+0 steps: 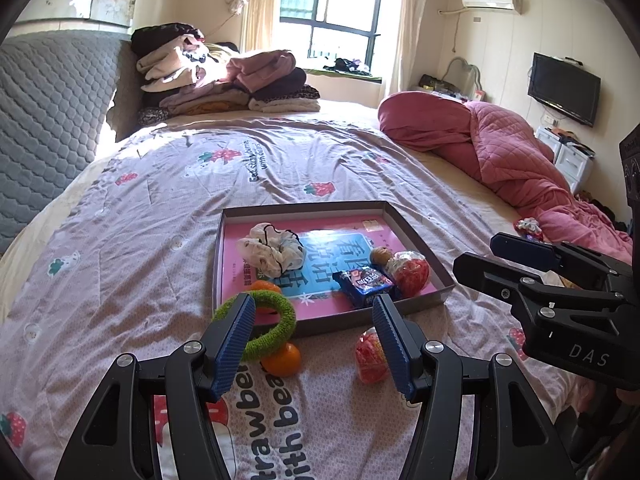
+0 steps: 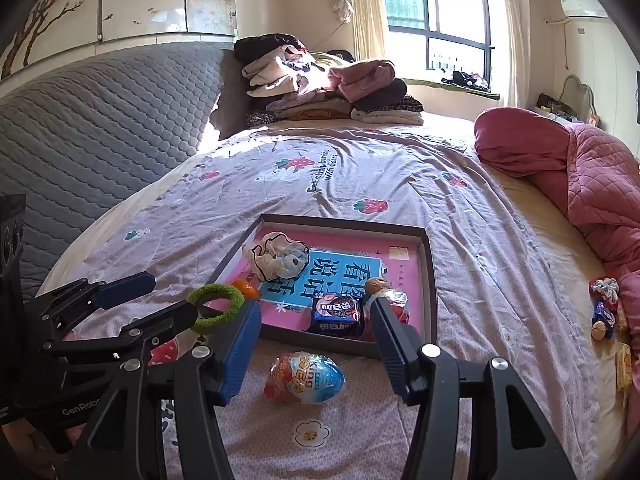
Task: Organize objects
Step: 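Withdraw both open tools back from the tray toward the remaining items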
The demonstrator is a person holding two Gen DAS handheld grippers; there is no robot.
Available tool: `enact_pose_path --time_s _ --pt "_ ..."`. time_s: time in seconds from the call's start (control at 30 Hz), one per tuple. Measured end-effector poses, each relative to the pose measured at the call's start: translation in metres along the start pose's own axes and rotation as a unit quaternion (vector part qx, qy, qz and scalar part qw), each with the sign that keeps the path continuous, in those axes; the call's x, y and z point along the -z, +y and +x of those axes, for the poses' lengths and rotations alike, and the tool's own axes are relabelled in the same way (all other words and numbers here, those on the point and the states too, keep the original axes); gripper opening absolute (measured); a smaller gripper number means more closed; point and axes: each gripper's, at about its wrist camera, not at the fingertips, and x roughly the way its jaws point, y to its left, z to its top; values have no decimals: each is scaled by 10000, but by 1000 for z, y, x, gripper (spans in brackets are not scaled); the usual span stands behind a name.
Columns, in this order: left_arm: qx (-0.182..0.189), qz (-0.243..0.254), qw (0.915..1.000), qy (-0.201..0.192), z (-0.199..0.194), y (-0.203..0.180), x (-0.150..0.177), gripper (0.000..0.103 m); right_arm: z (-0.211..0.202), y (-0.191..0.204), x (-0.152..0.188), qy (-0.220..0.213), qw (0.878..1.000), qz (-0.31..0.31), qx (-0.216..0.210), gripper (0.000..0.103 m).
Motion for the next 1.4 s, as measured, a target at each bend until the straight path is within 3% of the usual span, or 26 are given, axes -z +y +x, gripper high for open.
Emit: enact_pose_path --time_s 1.4 --pt "-222 -47 9995 241 -32 -2 54 63 -39 4 47 -31 9999 -164 -32 57"
